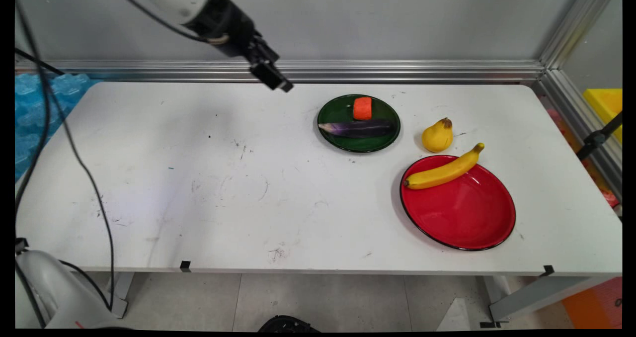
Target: Pick up the mandarin from the green plate
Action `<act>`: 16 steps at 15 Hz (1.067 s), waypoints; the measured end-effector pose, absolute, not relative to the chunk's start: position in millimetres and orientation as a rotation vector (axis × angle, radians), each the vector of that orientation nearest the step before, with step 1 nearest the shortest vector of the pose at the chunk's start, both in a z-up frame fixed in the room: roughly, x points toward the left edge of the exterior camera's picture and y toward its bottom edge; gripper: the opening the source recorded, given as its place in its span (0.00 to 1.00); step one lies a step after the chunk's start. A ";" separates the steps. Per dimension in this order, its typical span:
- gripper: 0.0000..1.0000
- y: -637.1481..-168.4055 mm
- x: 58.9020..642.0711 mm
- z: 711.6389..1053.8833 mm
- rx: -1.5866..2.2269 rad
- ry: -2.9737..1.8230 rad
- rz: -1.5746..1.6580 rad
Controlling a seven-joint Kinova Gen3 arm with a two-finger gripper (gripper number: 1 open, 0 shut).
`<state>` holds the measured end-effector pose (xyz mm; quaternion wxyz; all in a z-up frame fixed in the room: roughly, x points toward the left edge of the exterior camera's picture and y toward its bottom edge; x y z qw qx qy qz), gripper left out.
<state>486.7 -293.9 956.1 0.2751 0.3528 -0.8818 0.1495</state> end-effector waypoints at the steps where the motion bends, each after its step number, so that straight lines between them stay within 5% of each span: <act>1: 1.00 -303.6 479.0 952.0 0.966 -2.360 0.410; 16: 1.00 -426.3 375.0 867.2 1.171 -2.289 0.442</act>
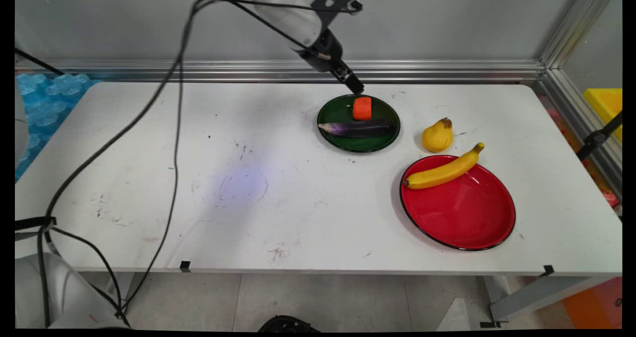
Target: Pick up the mandarin from the green plate
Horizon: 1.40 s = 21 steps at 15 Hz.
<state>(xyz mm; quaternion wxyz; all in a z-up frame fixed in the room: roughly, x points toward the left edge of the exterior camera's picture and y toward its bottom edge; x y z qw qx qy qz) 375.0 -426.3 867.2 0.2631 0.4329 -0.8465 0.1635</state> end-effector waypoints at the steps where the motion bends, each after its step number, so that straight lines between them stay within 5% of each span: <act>1: 1.00 -434.3 368.5 859.5 1.189 -2.286 0.440; 9: 1.00 -484.6 330.2 806.7 1.312 -2.276 0.397; 21: 1.00 -508.1 315.7 771.2 1.431 -2.270 0.351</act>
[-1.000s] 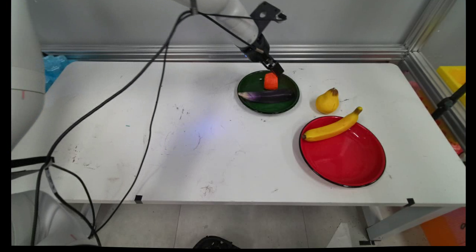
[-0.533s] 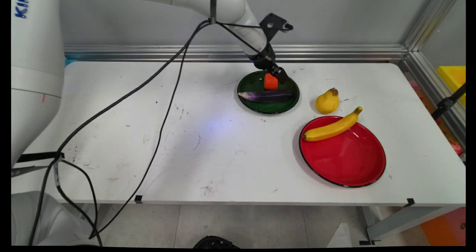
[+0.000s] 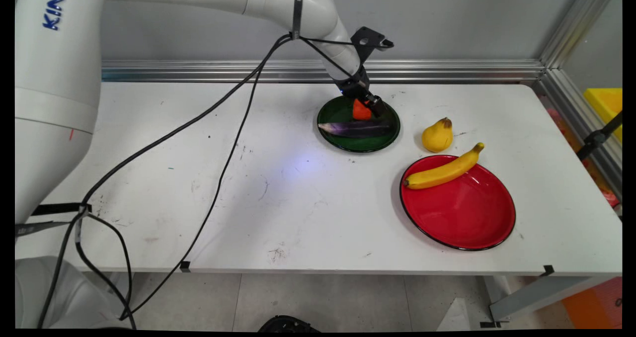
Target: Pick up the mandarin from the green plate, then place the picked object on the table
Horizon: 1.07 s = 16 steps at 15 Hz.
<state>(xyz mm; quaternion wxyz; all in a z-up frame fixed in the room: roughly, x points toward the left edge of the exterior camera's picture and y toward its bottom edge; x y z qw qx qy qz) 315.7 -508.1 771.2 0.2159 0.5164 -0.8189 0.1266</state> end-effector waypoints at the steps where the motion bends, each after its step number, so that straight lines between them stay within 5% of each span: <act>1: 1.00 -509.1 315.2 769.9 1.437 -2.269 0.351; 3: 1.00 -510.2 314.7 768.3 1.444 -2.268 0.351; 4: 0.00 -510.5 314.8 767.8 1.446 -2.269 0.352; 16: 0.00 -479.2 328.8 815.5 1.309 -2.338 0.394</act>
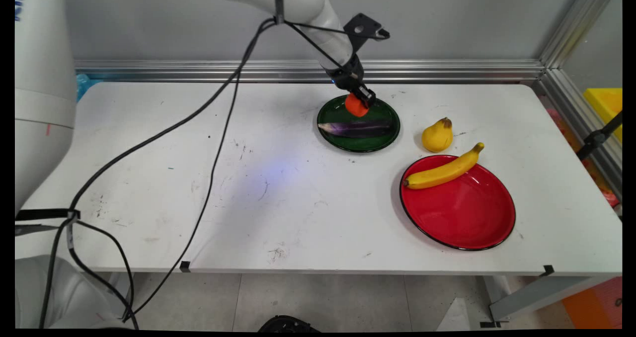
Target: Place the picked object on the table
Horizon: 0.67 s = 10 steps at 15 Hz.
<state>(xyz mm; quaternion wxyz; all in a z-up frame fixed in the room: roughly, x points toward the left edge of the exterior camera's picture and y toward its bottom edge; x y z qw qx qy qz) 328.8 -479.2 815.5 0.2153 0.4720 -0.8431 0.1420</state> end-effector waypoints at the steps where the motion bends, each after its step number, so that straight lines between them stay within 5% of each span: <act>1: 0.00 -473.0 329.9 823.3 1.288 -2.346 0.394; 10: 0.00 -392.0 330.5 878.6 0.850 -2.518 0.313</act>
